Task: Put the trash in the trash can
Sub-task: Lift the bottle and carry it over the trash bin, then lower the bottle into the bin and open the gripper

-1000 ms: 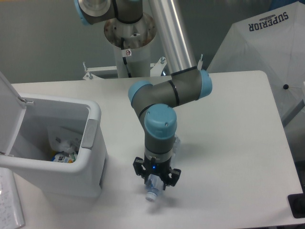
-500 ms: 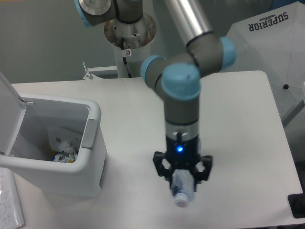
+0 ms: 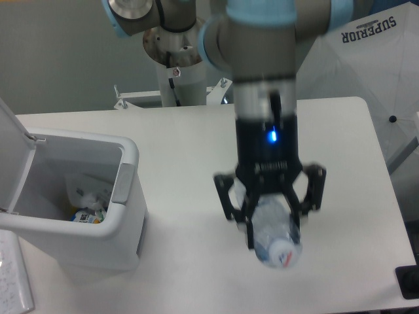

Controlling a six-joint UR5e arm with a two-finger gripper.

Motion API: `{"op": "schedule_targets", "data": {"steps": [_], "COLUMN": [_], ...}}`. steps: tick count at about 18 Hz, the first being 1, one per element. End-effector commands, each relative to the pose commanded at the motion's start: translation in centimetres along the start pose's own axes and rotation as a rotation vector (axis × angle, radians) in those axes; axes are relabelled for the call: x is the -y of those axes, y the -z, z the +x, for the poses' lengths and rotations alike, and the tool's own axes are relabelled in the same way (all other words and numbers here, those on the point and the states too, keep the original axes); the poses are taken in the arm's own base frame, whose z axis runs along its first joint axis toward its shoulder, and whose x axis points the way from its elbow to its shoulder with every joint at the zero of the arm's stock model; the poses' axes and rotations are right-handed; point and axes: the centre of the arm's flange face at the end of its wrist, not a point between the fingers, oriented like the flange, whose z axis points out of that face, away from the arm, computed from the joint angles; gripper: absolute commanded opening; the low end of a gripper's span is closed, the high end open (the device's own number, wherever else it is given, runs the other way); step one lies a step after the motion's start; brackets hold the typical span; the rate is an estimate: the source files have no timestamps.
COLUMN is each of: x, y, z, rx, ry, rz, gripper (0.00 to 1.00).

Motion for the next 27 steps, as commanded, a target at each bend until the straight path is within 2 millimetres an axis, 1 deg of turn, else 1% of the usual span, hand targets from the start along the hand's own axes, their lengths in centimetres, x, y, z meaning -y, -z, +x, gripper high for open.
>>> {"op": "schedule_targets", "data": {"steps": [2,4,5,7,8,9,10,12,14,17,18,20,22,24,27], "x": [0.6,0.7,0.1,-0.8,-0.9,-1.5,-2.1,-2.3,-3.3,-5.3,-6.2,-7.2,-8.7,-9.9,-11.2], "y": [2.1,3.3,3.3,3.7,4.2,4.2,4.3,5.1,5.5,4.7,4.2,2.8,1.1,-0.2,-1.1], "z": [1.9,4.6,6.3,8.5,10.4,12.7,14.2,14.8,16.4,19.1,19.5,19.6,20.9,21.2,21.9], "rx": [-0.024,-0.075,-0.106,-0.136,-0.163,-0.196,-0.215,-0.22,-0.242,-0.279,-0.284,-0.286,-0.303,-0.306,-0.314], "ry": [0.014,0.014,0.017,0.01,0.005,0.002,-0.006,-0.004,-0.009,-0.028,-0.029,-0.031,-0.047,-0.059,-0.067], "rz": [0.027,0.038,0.025,0.013,0.013,0.001,-0.009,-0.007,-0.023,-0.065,-0.085,-0.113,-0.151,-0.181,-0.208], "gripper": [0.62,0.62,0.62,0.62,0.62,0.62,0.62,0.62,0.62,0.62,0.62,0.62,0.62,0.62,0.63]}}
